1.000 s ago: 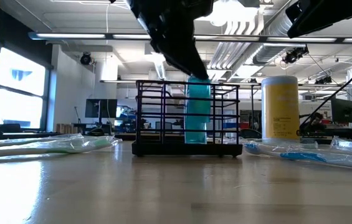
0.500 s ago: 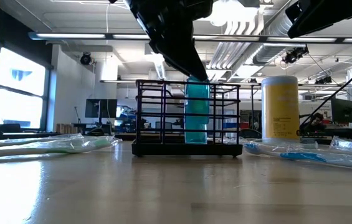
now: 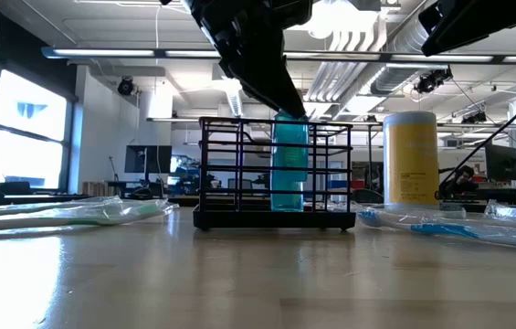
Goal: Pick & Place toothbrushing station
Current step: Put the mouthwash bottle into the wire organizer, then put the green toothbrush into the wire organizer
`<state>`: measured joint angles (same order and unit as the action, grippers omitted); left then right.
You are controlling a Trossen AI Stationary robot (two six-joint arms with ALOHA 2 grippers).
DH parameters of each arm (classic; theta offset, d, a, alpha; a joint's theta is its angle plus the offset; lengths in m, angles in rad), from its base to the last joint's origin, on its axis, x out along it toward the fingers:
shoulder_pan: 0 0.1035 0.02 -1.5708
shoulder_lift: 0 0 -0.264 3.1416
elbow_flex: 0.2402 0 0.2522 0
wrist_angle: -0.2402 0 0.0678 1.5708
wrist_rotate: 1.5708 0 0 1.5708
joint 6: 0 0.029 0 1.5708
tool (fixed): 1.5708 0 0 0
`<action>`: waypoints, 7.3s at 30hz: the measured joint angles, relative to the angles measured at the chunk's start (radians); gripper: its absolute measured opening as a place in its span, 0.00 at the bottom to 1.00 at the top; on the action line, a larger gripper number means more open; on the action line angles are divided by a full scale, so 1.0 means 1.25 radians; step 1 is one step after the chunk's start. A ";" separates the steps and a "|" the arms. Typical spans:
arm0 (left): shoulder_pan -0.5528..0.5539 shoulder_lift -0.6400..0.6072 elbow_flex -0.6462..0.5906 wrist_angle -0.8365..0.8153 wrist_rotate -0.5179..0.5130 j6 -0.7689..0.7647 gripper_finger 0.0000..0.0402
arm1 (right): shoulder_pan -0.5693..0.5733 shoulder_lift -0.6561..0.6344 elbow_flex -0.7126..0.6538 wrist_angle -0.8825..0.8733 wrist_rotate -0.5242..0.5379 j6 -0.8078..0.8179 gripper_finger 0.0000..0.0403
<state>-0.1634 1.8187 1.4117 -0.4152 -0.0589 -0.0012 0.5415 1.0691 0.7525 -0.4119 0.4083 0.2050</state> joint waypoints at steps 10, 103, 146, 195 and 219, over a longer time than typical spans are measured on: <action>0.000 0.000 0.000 0.010 0.000 0.010 0.22 | 0.000 0.000 0.000 -0.002 -0.020 -0.006 0.21; 0.032 -0.042 -0.114 0.066 -0.006 -0.043 0.22 | 0.000 0.000 0.000 0.003 -0.021 -0.012 0.21; 0.030 -0.039 -0.162 0.138 0.042 -0.090 0.22 | -0.001 0.000 0.000 0.004 -0.017 -0.021 0.21; 0.030 -0.066 -0.159 0.121 0.076 -0.066 0.37 | -0.001 0.001 0.000 0.004 -0.015 -0.024 0.21; 0.029 -0.126 -0.024 -0.059 -0.011 0.011 0.37 | -0.001 0.001 0.000 0.000 -0.020 -0.020 0.21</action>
<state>-0.1267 1.6611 1.3819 -0.4895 -0.0723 0.0125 0.5404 1.0698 0.7521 -0.4124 0.3829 0.1803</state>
